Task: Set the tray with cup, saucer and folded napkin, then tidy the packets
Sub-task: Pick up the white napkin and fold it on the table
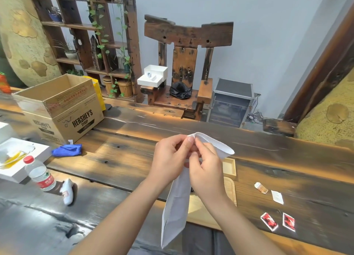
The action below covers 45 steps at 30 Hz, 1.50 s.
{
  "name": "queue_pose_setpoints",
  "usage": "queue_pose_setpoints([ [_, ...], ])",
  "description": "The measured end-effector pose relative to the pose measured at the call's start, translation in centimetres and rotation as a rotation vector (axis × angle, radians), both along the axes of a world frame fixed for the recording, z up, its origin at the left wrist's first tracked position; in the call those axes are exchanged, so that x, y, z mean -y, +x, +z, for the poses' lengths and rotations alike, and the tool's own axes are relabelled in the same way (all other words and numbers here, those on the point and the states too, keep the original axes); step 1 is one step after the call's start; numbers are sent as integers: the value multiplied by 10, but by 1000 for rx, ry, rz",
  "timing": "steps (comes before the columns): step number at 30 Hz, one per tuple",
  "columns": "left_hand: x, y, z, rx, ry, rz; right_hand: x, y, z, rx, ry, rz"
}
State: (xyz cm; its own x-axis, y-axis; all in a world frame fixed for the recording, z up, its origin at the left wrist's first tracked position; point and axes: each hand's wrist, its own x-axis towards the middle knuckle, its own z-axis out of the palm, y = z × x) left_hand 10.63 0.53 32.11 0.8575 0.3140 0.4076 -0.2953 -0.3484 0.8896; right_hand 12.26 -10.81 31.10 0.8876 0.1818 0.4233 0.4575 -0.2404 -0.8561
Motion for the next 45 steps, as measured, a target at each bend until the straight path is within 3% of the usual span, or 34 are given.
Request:
queue_pose_setpoints([
  [5, 1, 1, -4, 15, -141, -169, 8, -7, 4, -100, -25, 162],
  [11, -5, 6, -4, 52, -250, -148, 30, -3, 8, -211, 159, 419],
  [14, -6, 8, -4, 46, -156, -93, 49, 6, 2, 9, 92, 25],
  [16, -7, 6, -4, 41, -119, -108, 63, 15, -8, 296, -199, -271],
  [18, -8, 3, -3, 43, -51, -112, 76, 25, -19, 314, -451, -351],
  [20, -10, 0, -1, 45, 38, -85, 88, 31, -27, 199, -485, -231],
  [25, -29, -7, 7, 51, 217, -11, 121, 37, -28, 67, -355, 90],
  [33, -43, -11, 1, -18, 240, -22, 138, 45, 13, -48, -242, 99],
  [39, -33, -9, -6, -23, 46, -110, 150, 47, 28, -38, -364, 109],
  [45, -13, -3, -13, 4, 79, -213, 151, 45, 45, -49, -490, 146],
])
